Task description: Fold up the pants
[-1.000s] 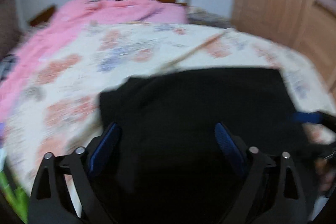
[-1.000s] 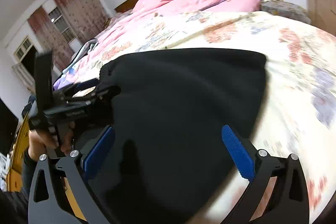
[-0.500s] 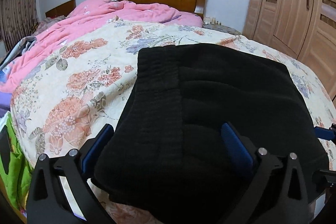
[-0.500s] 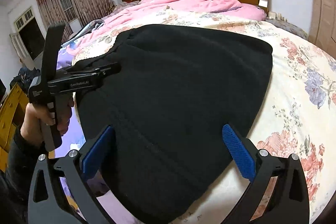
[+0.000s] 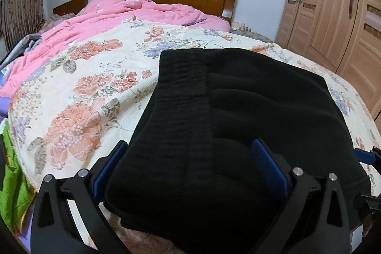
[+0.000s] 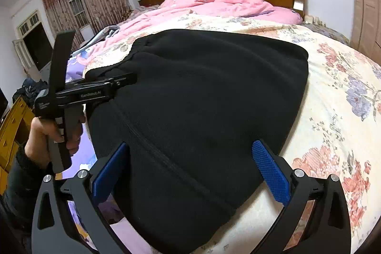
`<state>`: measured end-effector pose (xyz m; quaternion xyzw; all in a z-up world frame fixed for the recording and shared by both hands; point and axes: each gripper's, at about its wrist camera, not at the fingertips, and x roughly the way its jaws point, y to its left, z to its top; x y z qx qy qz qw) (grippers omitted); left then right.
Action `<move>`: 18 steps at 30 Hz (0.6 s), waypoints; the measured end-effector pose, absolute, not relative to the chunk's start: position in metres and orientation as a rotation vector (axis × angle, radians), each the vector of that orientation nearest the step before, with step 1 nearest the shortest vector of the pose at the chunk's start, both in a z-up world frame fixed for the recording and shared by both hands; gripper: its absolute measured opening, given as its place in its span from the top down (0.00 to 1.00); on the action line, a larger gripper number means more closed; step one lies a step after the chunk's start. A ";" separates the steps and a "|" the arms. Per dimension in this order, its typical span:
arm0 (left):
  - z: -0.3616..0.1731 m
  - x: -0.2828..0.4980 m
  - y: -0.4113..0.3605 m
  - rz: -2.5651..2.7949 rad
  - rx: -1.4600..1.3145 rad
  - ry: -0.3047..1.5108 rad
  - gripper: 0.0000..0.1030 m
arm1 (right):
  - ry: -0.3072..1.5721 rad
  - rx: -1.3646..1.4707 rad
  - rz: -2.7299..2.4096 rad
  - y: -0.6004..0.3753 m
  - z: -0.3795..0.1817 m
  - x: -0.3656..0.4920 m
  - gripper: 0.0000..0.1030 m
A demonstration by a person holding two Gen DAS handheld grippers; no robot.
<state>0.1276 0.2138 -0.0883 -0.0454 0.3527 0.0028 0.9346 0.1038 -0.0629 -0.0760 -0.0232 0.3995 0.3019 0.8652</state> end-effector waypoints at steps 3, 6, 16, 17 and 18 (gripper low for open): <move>-0.064 0.106 0.201 0.105 -0.024 0.682 0.04 | 0.783 -0.081 0.607 -0.064 -0.058 0.083 0.04; -0.033 0.065 0.180 -0.005 -0.016 0.552 0.03 | 0.773 -0.125 0.619 -0.063 -0.061 0.063 0.04; -0.070 0.069 0.159 -0.261 -0.004 0.649 0.01 | 0.865 -0.191 0.569 -0.071 -0.100 0.055 0.04; -0.070 0.068 0.160 -0.262 0.008 0.654 0.01 | 0.846 -0.174 0.575 -0.075 -0.094 0.053 0.04; -0.069 0.067 0.161 -0.259 0.021 0.661 0.01 | 0.828 -0.167 0.576 -0.078 -0.088 0.050 0.04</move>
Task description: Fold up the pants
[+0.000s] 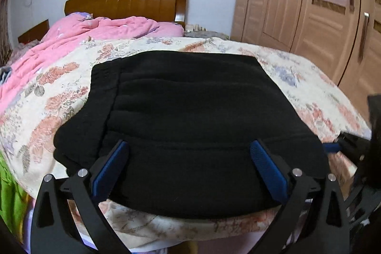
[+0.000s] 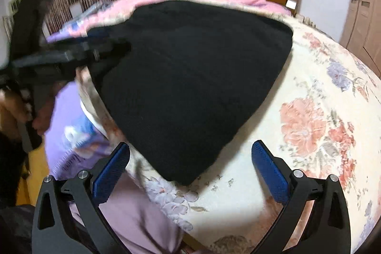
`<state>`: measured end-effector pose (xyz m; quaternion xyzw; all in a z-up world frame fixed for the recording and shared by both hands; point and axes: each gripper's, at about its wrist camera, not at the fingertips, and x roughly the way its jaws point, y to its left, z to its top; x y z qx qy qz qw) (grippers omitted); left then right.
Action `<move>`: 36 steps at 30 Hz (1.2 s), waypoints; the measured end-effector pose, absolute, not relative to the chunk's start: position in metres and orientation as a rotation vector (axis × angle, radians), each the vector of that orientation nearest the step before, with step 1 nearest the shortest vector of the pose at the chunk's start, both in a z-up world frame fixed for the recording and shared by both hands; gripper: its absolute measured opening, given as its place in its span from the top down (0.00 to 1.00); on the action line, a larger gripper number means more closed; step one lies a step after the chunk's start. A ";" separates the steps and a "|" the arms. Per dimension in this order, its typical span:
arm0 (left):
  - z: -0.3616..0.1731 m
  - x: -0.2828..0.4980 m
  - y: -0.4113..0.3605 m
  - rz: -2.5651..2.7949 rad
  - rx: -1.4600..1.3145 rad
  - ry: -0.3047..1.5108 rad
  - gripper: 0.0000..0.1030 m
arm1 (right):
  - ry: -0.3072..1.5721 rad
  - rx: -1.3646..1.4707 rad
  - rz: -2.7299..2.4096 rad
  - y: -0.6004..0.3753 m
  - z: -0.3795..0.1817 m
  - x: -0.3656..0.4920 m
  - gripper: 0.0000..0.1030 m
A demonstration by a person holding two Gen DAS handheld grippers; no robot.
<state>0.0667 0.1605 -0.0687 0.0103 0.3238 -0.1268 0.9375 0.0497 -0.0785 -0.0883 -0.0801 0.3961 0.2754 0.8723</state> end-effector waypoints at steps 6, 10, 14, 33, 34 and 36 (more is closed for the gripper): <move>-0.059 0.034 0.166 -0.029 0.182 0.635 0.02 | 0.697 -0.165 0.511 -0.113 -0.050 0.024 0.04; -0.034 -0.003 0.190 0.167 0.255 0.511 0.02 | 0.605 -0.096 0.418 -0.143 -0.023 0.016 0.04; 0.010 -0.043 0.203 0.285 0.223 0.324 0.02 | 0.485 0.011 0.378 -0.159 0.008 0.007 0.04; -0.033 -0.013 0.132 0.110 -0.100 0.549 0.02 | 0.636 -0.032 0.238 -0.119 -0.043 0.004 0.04; -0.042 -0.013 0.128 0.102 -0.086 0.567 0.02 | 0.656 -0.017 0.235 -0.121 -0.047 0.007 0.04; -0.054 -0.012 0.123 0.090 -0.068 0.596 0.02 | 0.678 0.006 0.237 -0.123 -0.052 0.009 0.04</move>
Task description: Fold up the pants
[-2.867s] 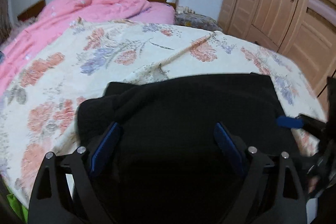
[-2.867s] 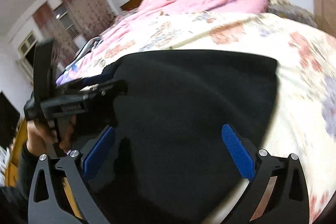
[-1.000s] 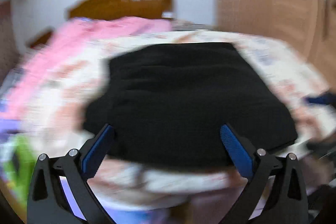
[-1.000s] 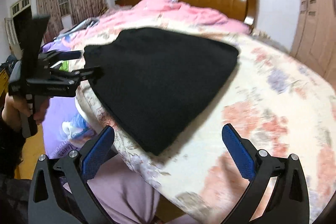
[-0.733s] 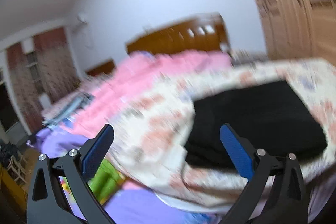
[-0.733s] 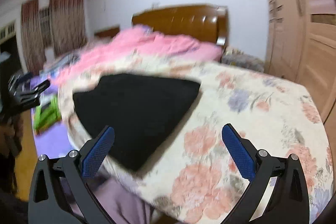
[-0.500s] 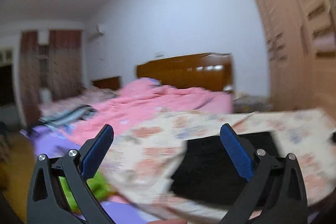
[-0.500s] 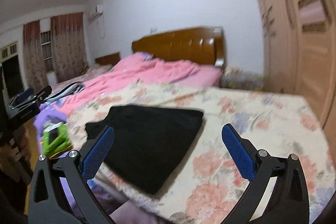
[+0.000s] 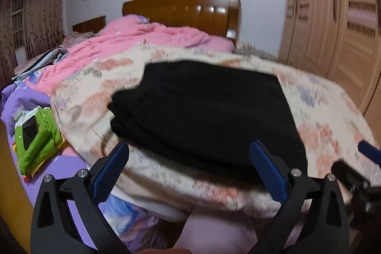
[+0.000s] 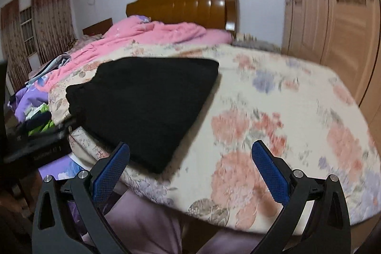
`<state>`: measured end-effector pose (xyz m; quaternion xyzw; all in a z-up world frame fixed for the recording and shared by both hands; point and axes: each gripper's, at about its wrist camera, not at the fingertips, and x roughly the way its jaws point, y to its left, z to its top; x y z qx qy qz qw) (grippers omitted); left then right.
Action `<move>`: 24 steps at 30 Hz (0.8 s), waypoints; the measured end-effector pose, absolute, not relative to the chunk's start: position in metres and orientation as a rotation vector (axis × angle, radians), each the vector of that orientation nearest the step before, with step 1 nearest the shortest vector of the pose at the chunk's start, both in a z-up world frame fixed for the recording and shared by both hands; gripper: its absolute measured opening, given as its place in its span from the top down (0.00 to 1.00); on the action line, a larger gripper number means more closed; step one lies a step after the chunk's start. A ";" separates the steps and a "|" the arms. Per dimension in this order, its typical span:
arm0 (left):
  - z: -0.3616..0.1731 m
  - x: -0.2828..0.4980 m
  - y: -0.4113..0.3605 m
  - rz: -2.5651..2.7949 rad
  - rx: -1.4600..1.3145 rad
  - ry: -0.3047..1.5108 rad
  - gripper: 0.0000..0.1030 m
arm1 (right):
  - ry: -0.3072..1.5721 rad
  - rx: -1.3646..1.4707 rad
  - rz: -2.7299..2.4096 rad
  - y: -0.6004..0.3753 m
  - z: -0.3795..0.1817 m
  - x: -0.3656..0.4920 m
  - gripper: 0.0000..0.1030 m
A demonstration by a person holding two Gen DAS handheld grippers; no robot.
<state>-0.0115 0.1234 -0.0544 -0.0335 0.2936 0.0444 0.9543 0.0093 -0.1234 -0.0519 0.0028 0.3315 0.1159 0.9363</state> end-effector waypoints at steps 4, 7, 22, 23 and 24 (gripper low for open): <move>-0.066 -0.014 0.118 0.070 -0.052 0.602 0.02 | 0.682 0.003 0.234 -0.122 -0.057 0.008 0.04; -0.063 -0.018 0.115 0.064 -0.051 0.574 0.02 | 0.682 -0.027 0.230 -0.118 -0.059 0.005 0.04; -0.060 -0.021 0.115 0.070 -0.057 0.562 0.02 | 0.679 -0.084 0.248 -0.107 -0.062 0.001 0.04; -0.060 -0.021 0.115 0.070 -0.057 0.562 0.02 | 0.679 -0.086 0.249 -0.106 -0.062 0.001 0.04; -0.060 -0.021 0.115 0.070 -0.057 0.562 0.02 | 0.679 -0.087 0.250 -0.106 -0.062 0.001 0.04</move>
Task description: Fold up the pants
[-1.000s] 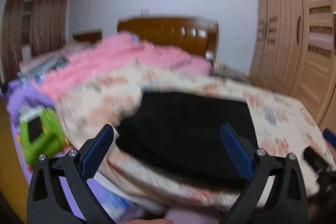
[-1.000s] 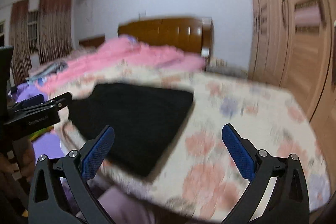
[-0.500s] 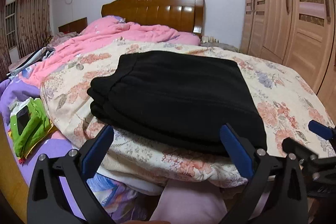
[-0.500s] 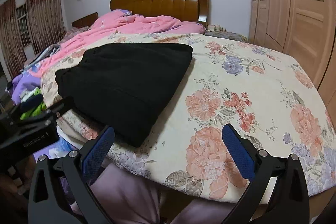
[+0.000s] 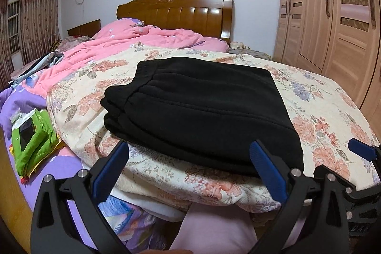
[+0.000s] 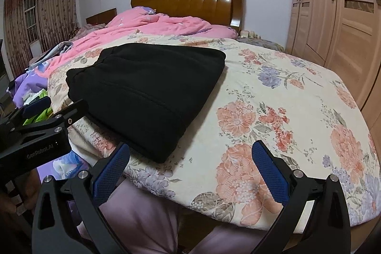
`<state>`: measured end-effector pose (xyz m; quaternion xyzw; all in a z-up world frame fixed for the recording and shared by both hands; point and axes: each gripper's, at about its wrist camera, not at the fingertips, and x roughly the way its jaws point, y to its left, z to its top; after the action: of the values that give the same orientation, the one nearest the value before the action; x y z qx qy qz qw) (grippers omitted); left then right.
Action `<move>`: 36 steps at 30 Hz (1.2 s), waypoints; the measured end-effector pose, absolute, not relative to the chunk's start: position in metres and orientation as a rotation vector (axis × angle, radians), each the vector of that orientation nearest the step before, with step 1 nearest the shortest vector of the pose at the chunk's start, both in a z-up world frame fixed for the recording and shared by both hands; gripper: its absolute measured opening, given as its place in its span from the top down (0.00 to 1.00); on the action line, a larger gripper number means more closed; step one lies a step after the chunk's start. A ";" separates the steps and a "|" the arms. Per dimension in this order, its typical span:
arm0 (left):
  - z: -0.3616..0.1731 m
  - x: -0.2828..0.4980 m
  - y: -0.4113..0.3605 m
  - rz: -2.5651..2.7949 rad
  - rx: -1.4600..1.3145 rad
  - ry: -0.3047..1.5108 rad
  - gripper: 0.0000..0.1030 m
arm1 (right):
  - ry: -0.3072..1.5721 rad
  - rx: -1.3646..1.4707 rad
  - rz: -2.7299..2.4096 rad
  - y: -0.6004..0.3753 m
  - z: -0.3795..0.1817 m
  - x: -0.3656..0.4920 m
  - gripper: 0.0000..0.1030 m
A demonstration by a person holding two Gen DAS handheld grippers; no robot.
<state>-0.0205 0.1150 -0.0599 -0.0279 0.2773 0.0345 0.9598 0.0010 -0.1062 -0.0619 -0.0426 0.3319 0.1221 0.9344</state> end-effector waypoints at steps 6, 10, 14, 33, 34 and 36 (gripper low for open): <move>-0.060 -0.020 0.116 0.070 -0.058 0.563 0.02 | 0.676 -0.087 0.252 -0.105 -0.061 0.000 0.04; -0.060 -0.020 0.116 0.069 -0.056 0.562 0.02 | 0.676 -0.087 0.251 -0.105 -0.061 0.000 0.04; -0.060 -0.020 0.116 0.068 -0.056 0.562 0.02 | 0.677 -0.091 0.255 -0.105 -0.061 0.001 0.04; -0.059 -0.022 0.114 0.080 -0.053 0.553 0.02 | 0.676 -0.093 0.257 -0.104 -0.061 0.000 0.04; -0.059 -0.023 0.113 0.082 -0.052 0.552 0.02 | 0.676 -0.093 0.257 -0.104 -0.061 0.000 0.04; -0.058 -0.023 0.112 0.085 -0.051 0.552 0.02 | 0.676 -0.093 0.257 -0.104 -0.061 0.000 0.04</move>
<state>-0.0228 0.1125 -0.0584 -0.0253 0.2724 0.0418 0.9609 0.0004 -0.1043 -0.0609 -0.0453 0.3306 0.1259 0.9342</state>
